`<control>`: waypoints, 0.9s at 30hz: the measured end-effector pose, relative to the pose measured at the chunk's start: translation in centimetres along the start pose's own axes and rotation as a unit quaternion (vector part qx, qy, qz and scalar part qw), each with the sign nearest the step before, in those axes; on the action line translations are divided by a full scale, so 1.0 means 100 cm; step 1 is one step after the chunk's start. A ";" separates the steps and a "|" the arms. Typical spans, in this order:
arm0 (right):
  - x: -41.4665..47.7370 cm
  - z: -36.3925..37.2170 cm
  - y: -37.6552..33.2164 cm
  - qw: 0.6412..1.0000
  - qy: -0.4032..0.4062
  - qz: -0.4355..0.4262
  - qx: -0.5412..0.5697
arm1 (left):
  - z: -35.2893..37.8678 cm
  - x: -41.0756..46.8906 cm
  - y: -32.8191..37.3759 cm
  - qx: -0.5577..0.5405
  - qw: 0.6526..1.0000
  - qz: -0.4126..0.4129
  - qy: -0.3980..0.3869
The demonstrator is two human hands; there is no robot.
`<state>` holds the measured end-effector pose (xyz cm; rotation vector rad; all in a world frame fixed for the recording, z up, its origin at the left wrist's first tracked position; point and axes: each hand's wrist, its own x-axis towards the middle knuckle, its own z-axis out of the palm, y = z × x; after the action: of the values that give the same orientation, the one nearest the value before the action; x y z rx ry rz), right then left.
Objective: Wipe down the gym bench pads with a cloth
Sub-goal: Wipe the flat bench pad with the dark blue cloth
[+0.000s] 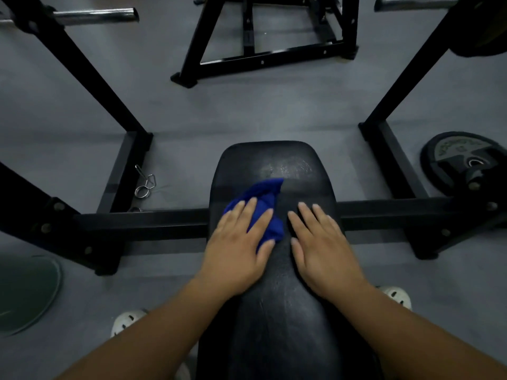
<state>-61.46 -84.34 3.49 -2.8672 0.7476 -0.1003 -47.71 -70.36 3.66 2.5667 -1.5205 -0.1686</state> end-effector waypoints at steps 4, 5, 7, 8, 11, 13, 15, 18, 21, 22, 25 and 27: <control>0.026 0.002 -0.007 1.000 0.009 0.014 0.003 | -0.007 0.000 -0.028 0.039 0.999 -0.008 -0.007; 0.026 0.003 -0.008 1.000 0.012 0.018 0.002 | -0.007 0.019 -0.031 0.041 0.998 -0.043 0.009; 0.022 0.003 -0.007 1.000 0.012 0.018 0.000 | -0.007 0.060 -0.027 0.024 0.991 -0.132 0.013; 0.023 0.003 -0.006 1.000 0.012 0.017 0.003 | -0.005 0.074 -0.020 0.019 0.987 -0.157 0.014; 0.027 0.004 -0.005 1.000 0.012 0.013 0.011 | -0.002 0.079 -0.006 0.015 0.999 -0.037 0.015; 0.026 0.005 -0.005 1.000 0.011 0.018 0.011 | -0.007 0.085 -0.021 0.028 0.998 0.046 -0.020; 0.025 0.006 -0.006 0.999 0.020 0.024 0.017 | -0.012 0.115 -0.034 0.029 0.999 0.001 -0.022; 0.027 0.008 -0.005 0.999 0.032 0.020 0.039 | -0.008 0.132 -0.012 -0.008 0.998 -0.064 -0.011; 0.026 0.004 -0.001 0.988 0.045 0.048 0.136 | -0.023 0.095 -0.003 -0.102 0.992 0.053 -0.051; 0.026 -0.003 -0.001 0.977 0.055 0.074 0.191 | -0.032 0.084 -0.011 -0.152 0.985 0.057 -0.056; 0.054 -0.020 -0.006 0.970 0.087 0.114 0.199 | -0.033 0.075 -0.040 -0.162 0.985 -0.050 0.035; 0.090 -0.023 -0.025 0.988 0.062 0.069 0.120 | -0.018 0.073 -0.043 -0.076 0.990 -0.107 0.047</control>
<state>-52.68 -86.98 6.38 -2.5914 0.8892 -0.3302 -40.22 -74.65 4.48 2.5712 -1.1513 -0.1782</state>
